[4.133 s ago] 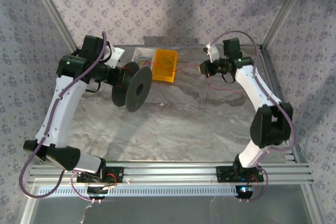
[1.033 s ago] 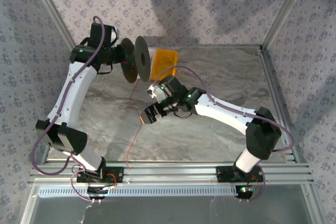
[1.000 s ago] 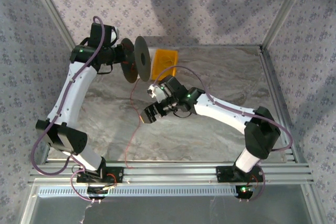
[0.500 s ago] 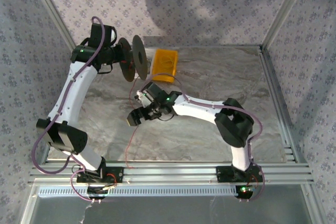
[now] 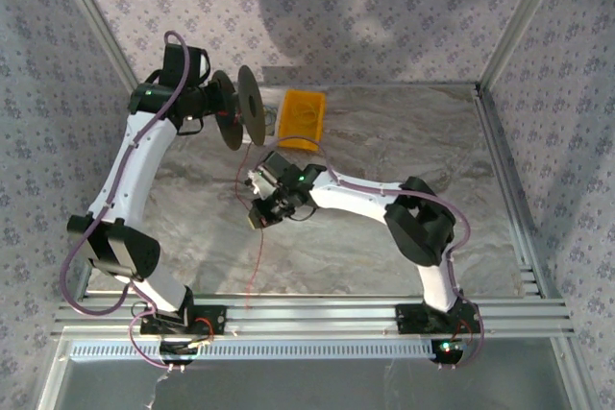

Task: Wrap the cables

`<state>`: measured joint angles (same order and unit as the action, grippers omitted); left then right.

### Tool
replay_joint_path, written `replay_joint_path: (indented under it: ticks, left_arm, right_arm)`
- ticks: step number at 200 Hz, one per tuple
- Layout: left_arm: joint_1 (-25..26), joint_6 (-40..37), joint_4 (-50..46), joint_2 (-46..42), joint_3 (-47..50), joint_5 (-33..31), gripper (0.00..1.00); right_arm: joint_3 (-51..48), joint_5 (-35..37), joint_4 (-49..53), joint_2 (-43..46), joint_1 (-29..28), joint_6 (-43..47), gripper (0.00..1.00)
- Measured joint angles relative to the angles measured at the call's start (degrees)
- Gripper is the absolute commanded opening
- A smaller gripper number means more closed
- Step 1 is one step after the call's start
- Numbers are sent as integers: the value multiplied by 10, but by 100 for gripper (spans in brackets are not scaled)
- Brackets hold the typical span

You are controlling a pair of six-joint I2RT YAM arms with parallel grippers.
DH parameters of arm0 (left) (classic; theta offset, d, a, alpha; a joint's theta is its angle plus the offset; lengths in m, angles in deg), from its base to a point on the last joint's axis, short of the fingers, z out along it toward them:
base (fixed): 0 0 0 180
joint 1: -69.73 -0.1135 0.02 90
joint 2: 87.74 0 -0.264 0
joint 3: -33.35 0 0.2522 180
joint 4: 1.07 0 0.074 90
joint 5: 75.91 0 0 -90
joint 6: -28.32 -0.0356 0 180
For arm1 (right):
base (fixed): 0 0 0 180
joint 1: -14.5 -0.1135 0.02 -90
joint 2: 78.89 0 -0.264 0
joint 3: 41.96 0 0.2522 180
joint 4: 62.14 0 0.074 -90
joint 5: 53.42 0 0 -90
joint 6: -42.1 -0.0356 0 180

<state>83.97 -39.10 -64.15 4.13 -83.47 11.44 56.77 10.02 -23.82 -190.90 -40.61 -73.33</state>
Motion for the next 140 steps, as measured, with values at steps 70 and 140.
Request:
replay_joint_path:
  ticks: [70, 140]
  left_arm:
    - [5, -25, 6, 4, 38, -17, 0]
    - [85, -133, -36, 20, 62, -57, 0]
  right_arm:
    - [112, -10, 136, 116, 22, 98, 0]
    - [482, -27, 306, 25, 148, 215, 0]
